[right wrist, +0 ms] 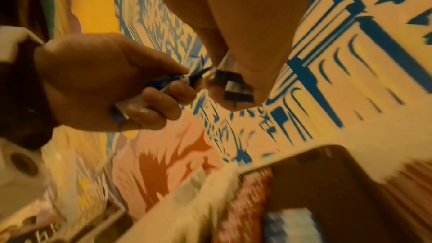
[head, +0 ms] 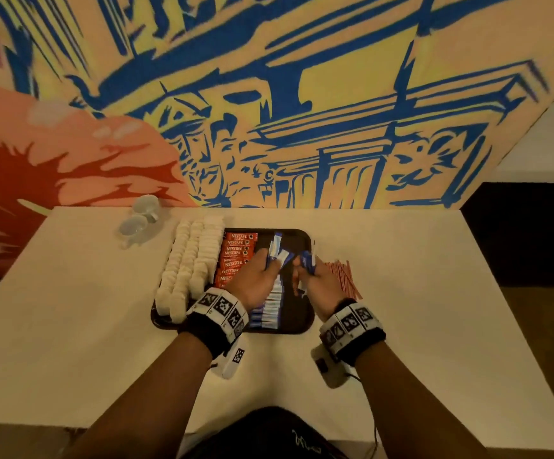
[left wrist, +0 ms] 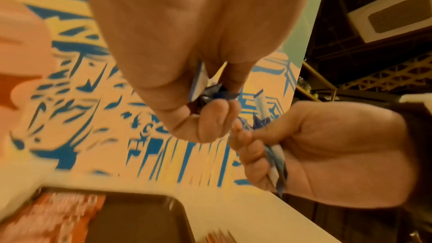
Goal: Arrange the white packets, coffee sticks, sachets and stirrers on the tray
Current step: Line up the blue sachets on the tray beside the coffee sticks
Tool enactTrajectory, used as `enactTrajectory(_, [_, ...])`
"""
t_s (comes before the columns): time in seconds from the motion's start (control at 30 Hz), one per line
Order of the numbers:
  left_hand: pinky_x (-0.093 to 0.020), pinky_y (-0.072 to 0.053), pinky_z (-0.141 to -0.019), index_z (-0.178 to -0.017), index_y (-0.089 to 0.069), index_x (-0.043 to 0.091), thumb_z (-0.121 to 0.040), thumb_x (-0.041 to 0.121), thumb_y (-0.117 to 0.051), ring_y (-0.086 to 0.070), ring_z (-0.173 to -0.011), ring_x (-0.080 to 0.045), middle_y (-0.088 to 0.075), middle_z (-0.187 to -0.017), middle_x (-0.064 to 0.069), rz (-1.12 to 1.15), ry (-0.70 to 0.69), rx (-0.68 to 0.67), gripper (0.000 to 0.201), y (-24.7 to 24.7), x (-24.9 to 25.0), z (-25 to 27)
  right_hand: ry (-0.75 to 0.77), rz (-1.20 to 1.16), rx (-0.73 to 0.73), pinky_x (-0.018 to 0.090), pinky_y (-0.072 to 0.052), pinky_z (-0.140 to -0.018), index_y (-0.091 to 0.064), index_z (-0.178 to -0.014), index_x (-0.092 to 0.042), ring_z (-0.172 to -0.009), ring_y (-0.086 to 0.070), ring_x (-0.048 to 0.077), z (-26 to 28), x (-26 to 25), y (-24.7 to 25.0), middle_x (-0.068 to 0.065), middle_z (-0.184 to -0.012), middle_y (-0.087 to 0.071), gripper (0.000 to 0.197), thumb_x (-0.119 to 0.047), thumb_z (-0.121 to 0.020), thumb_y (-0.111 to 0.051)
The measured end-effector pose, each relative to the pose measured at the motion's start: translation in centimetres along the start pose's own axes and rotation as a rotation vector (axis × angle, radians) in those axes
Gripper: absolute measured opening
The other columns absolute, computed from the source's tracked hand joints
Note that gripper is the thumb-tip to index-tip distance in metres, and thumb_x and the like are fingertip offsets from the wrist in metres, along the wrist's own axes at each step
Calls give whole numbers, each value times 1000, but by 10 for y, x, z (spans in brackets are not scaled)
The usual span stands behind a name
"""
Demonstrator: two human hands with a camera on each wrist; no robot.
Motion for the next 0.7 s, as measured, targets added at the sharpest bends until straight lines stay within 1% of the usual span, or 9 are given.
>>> enactTrajectory(0.13, [-42,-45,-77,-103,-46,9,-107,32,-38,-59,-83,-32,-59,-87,-13,-141,-157,167,24,50,48,7,-6,-227,32,30,-32,-52,-48,-83,-16,-53,-39,19,-16,-55,-30,1,-63,-42,18,-5,-97,-47])
enactTrajectory(0.2, [-44,-46,-75,-104,-45,11,-108,32,-37,-59,-80,-31,-59,-87,-11,-189,-241,227,23,70,64,12,2,-272,-13,32,-34,-53,-46,-79,-17,-51,-40,21,-17,-78,-49,1,-59,-44,23,-19,-102,-46])
enactTrajectory(0.23, [-46,-49,-77,-108,-47,12,-108,31,-36,-60,-82,-30,-61,-91,-11,-199,-284,239,22,79,70,14,8,-295,-48,35,-42,-56,-52,-79,-19,-52,-49,26,-15,-91,-60,5,-58,-53,29,-33,-104,-48])
enactTrajectory(0.3, [-49,-51,-85,-123,-47,15,-107,28,-36,-61,-94,-27,-62,-109,-9,-235,-330,231,23,89,77,18,40,-345,-138,50,-57,-79,-73,-92,-27,-79,-70,39,-12,-112,-82,19,-87,-73,35,-59,-95,-57])
enactTrajectory(0.37, [-43,-48,-99,-140,-41,15,-106,23,-39,-56,-115,-25,-55,-131,-8,-332,-379,231,35,101,80,20,58,-408,-191,45,-58,-92,-74,-108,-28,-99,-74,27,-10,-127,-105,12,-107,-77,46,-64,-82,-63])
enactTrajectory(0.43, [-36,-38,-109,-150,-32,13,-104,21,-41,-45,-129,-24,-46,-141,-7,-478,-443,262,47,110,84,24,36,-472,-202,42,-54,-99,-73,-115,-23,-106,-73,21,-11,-135,-125,9,-115,-76,56,-66,-81,-64])
enactTrajectory(0.57, [-37,-34,-106,-149,-28,13,-100,24,-38,-40,-122,-26,-44,-137,-5,-692,-443,336,51,127,81,24,-27,-633,-163,48,-40,-117,-68,-129,-19,-123,-64,26,-16,-138,-150,9,-126,-72,58,-65,-95,-53])
enactTrajectory(0.63, [-39,-35,-103,-149,-27,15,-98,29,-36,-38,-120,-27,-43,-136,-5,-740,-409,345,53,135,75,22,-66,-674,-158,49,-36,-119,-63,-136,-16,-127,-61,28,-21,-137,-158,11,-131,-69,63,-64,-97,-52])
enactTrajectory(0.7, [-38,-33,-102,-151,-25,17,-96,38,-22,-35,-120,-26,-40,-136,-3,-764,-377,337,58,141,71,22,-88,-659,-163,49,-37,-119,-61,-138,-11,-128,-61,30,-23,-138,-164,15,-133,-67,67,-64,-98,-50])
Point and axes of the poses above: each hand's wrist, its own z-axis away from the middle knuckle, its own y-axis out of the back of the hand, x = y × z, the point moved 6 cm from there along -z, towards the middle knuckle
